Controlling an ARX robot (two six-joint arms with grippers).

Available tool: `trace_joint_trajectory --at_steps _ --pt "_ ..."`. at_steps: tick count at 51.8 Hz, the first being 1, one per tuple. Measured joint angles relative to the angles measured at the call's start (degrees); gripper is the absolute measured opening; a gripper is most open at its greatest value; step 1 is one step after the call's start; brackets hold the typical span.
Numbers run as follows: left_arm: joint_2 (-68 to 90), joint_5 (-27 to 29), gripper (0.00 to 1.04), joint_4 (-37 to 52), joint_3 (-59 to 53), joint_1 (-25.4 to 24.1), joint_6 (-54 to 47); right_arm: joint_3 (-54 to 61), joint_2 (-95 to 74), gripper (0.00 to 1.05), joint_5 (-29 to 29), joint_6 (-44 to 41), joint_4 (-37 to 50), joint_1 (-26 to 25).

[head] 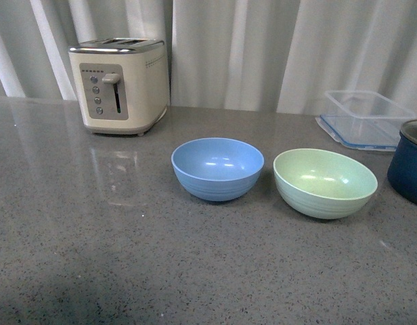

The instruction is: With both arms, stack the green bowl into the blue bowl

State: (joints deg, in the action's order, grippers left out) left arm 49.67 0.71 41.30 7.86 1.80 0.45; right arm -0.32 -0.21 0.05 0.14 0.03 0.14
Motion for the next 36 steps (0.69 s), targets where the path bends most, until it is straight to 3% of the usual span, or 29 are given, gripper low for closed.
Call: trace_joint_trajectory --at_steps 36 --pt "-18.49 -0.66 0.04 -10.6 -6.64 -1.7 0.0 0.0 0.0 0.95 -0.02 -0.02 0.0 0.0"
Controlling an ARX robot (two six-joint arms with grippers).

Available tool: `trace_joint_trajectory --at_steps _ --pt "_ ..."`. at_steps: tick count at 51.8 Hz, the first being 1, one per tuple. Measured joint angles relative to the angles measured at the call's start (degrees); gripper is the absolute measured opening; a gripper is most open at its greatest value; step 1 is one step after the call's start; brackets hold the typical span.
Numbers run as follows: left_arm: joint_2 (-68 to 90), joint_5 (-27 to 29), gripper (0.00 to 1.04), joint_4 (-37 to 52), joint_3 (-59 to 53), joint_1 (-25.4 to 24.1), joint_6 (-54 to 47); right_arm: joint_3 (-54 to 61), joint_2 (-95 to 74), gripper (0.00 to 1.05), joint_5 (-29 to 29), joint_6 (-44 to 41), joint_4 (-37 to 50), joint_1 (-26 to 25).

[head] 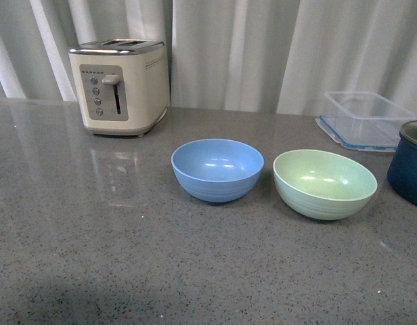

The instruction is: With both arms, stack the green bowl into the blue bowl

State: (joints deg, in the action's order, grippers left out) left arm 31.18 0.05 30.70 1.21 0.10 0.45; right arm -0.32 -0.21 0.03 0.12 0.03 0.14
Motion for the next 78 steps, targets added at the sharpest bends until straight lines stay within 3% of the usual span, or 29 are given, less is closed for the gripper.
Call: trace_joint_trajectory --at_steps 44,51,64,78 --pt "-21.05 -0.04 0.04 -20.39 -0.02 0.0 0.0 0.0 0.0 0.95 0.02 0.02 0.0 0.0" --pt "-29.88 -0.04 0.04 -30.4 0.0 0.0 0.0 0.0 0.0 0.95 0.02 0.02 0.0 0.0" --pt "-30.95 -0.02 0.04 -30.67 0.0 0.0 0.0 0.0 0.0 0.95 0.04 0.0 0.0 0.0" --pt "-30.95 -0.02 0.45 -30.67 0.0 0.0 0.0 0.0 0.0 0.95 0.04 0.02 0.0 0.0"
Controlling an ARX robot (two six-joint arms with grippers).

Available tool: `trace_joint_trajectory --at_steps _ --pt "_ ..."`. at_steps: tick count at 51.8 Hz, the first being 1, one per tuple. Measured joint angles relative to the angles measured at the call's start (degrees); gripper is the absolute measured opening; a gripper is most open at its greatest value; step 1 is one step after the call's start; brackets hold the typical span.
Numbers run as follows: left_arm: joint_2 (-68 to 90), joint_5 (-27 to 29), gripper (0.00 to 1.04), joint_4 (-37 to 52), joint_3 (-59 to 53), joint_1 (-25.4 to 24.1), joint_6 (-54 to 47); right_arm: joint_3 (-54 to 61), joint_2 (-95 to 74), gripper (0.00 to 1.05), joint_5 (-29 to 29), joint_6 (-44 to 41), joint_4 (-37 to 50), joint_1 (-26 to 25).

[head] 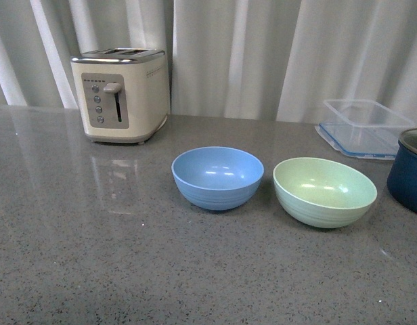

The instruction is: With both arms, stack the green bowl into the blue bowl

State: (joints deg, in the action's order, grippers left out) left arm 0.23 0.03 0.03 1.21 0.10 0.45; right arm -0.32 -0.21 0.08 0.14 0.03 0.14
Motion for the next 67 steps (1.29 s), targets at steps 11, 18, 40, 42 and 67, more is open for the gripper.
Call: trace_joint_trajectory --at_steps 11,18,40,42,67 --pt "-0.02 0.0 0.92 0.0 0.0 0.0 0.0 -6.23 -10.08 0.95 7.63 -1.22 -4.44 0.44" --pt "-0.02 0.0 0.98 0.0 0.0 0.0 -0.09 -14.38 -21.16 0.95 11.52 -0.07 -2.51 1.49" --pt "-0.04 0.0 0.98 0.0 0.0 0.0 -0.13 -46.23 -69.48 0.95 12.94 14.43 -7.65 5.42" --pt "-0.04 0.0 0.98 0.0 0.0 0.0 -0.13 -47.84 -71.97 0.95 11.63 15.26 -7.67 5.66" --pt "-0.04 0.0 0.98 0.0 0.0 0.0 -0.15 -60.17 -95.67 0.95 -1.31 18.67 -5.86 6.32"
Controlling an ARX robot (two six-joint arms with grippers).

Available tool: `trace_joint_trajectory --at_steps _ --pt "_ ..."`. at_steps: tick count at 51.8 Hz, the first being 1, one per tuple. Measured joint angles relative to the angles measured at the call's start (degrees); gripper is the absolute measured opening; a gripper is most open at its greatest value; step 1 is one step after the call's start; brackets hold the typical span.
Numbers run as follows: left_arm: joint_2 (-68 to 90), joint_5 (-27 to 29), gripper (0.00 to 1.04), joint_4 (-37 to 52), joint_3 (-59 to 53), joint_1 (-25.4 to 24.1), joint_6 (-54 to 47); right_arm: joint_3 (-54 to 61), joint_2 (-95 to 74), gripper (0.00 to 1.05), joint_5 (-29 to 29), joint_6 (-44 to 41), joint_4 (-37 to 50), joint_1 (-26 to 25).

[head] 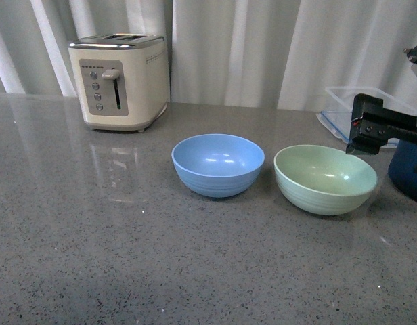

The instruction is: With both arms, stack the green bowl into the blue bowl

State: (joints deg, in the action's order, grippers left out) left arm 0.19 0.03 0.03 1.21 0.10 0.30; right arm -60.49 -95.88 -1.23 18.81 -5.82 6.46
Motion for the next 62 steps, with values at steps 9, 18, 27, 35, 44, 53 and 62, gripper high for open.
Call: trace_joint_trajectory --at_steps 9,18,27,35,44,53,62 --pt "0.0 0.0 0.98 0.0 0.0 0.0 0.0 -0.96 -4.9 0.95 -1.51 0.96 1.29 -1.03" --pt "0.0 0.0 0.98 0.0 0.0 0.0 0.0 -2.84 -8.2 0.89 -3.56 2.01 2.21 -1.16" --pt "0.0 0.0 0.98 0.0 0.0 0.0 0.0 -3.91 -10.05 0.61 -4.39 2.4 1.97 -0.96" --pt "0.0 0.0 0.98 0.0 0.0 0.0 0.0 -4.28 -10.71 0.36 -4.81 2.54 1.84 -0.87" --pt "0.0 0.0 0.98 0.0 0.0 0.0 0.0 -4.28 -10.32 0.03 -5.16 2.8 1.7 -0.74" --pt "0.0 0.0 0.98 0.0 0.0 0.0 0.0 -4.28 -7.78 0.01 -5.31 2.14 1.14 -0.63" --pt "0.0 0.0 0.98 0.0 0.0 0.0 0.0 -4.98 -3.78 0.01 -4.68 1.77 -0.15 0.24"
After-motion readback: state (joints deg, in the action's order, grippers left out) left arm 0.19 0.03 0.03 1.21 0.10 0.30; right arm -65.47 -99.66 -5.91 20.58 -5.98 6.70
